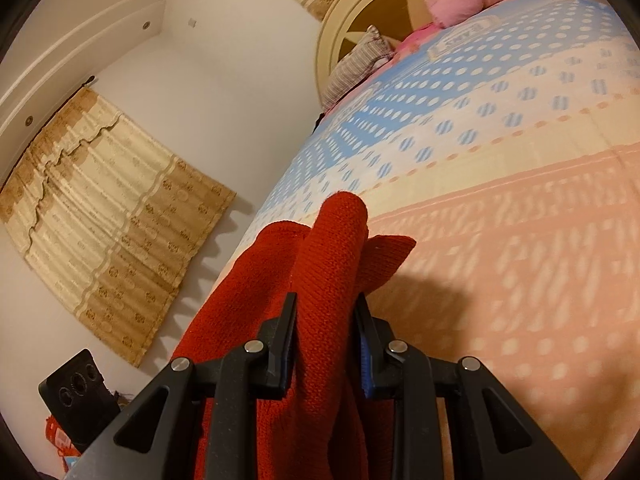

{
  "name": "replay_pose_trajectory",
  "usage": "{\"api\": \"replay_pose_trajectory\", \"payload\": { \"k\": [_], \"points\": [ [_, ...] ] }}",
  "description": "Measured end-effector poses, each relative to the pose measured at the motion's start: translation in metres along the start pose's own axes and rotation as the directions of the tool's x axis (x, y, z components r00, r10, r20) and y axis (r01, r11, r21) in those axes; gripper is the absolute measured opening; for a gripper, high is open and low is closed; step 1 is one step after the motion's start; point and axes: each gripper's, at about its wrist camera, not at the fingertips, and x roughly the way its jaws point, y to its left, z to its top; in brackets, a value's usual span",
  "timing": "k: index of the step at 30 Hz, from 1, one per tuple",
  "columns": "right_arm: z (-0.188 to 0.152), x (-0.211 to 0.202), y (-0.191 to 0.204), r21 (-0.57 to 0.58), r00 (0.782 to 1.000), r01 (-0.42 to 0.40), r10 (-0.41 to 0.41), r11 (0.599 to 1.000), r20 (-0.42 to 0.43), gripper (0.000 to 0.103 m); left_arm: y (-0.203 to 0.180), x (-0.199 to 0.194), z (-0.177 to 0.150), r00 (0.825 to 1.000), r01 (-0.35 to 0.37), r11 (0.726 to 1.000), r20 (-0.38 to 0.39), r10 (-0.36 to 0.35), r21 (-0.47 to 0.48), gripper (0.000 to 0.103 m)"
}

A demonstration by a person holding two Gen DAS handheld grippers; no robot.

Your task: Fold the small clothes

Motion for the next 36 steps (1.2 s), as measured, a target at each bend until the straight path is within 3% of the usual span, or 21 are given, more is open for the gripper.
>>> {"api": "replay_pose_trajectory", "payload": {
  "k": [16,36],
  "points": [
    [-0.011,0.074,0.039,-0.025,0.993,-0.049,0.046,0.999,-0.109,0.026,0.041,-0.015,-0.023,0.996,-0.092,0.994,0.013,0.093,-0.058,0.037],
    [-0.025,0.112,0.039,-0.016,0.981,-0.041,0.037,0.999,-0.191,0.026,0.066,-0.020,-0.066,0.994,-0.107,0.990,-0.047,0.103,-0.095,0.037]
  ]
}}
